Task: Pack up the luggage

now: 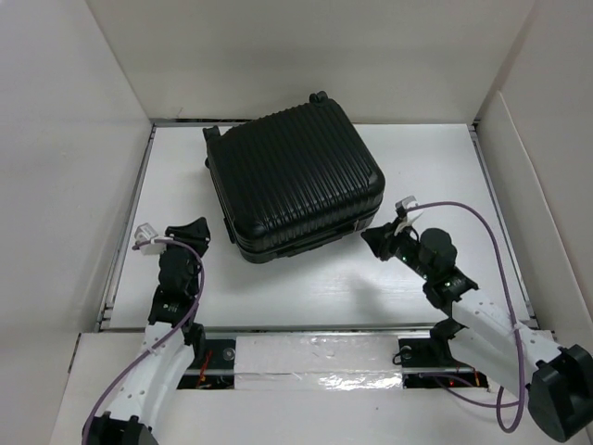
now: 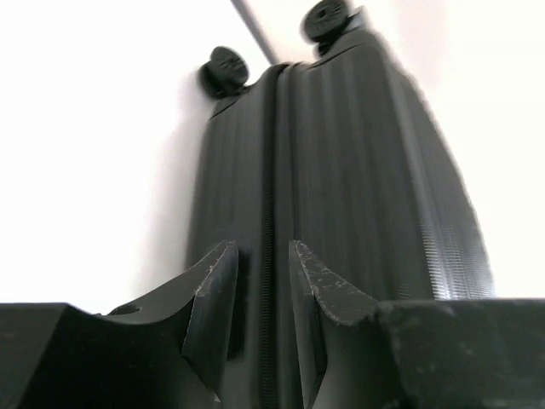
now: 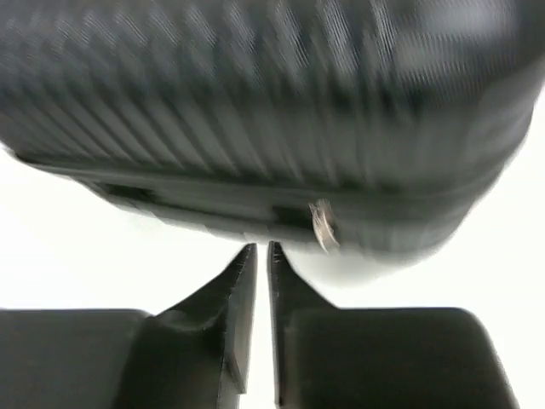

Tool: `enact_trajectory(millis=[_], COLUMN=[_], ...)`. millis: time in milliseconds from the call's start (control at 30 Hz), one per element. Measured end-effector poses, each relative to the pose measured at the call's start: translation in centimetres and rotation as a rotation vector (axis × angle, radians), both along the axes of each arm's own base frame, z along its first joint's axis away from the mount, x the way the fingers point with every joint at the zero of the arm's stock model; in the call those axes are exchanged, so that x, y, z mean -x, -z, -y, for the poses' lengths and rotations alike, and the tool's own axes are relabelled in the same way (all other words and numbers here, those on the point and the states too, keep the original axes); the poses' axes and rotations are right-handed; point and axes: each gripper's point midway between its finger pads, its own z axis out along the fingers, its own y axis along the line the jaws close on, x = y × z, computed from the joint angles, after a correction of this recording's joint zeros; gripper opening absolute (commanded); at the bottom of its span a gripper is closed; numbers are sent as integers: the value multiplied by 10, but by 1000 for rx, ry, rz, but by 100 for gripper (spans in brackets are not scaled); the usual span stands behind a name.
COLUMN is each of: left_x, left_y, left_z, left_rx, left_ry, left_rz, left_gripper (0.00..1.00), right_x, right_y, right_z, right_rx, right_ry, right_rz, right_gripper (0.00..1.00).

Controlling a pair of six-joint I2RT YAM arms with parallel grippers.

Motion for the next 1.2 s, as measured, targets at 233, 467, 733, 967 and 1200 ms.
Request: enact_trajectory(millis=[233,467,733,967,1200], left_x=[-7,-9,-12,-13,-13], left_y=[46,60,65,62,58], left_z=[11,21,37,48,58], left_rx=[-24,-57,-76,-71,-106], left_ry=[57,129,224,289,336], left_rz=[-160,-208,-215,-196,-162], left_gripper=[28,36,36,34,29], right_x=[-11,-21,-46,-66,-71], right_y=[56,71,70,76,68], right_z=[11,0,-10,-13,-2], right_rx=[88,126,128,145,162], right_ry=[102,86,109,164,277], right_rz=[-126,-153,-139,-138,-97], right_gripper=[41,47,45,20,0])
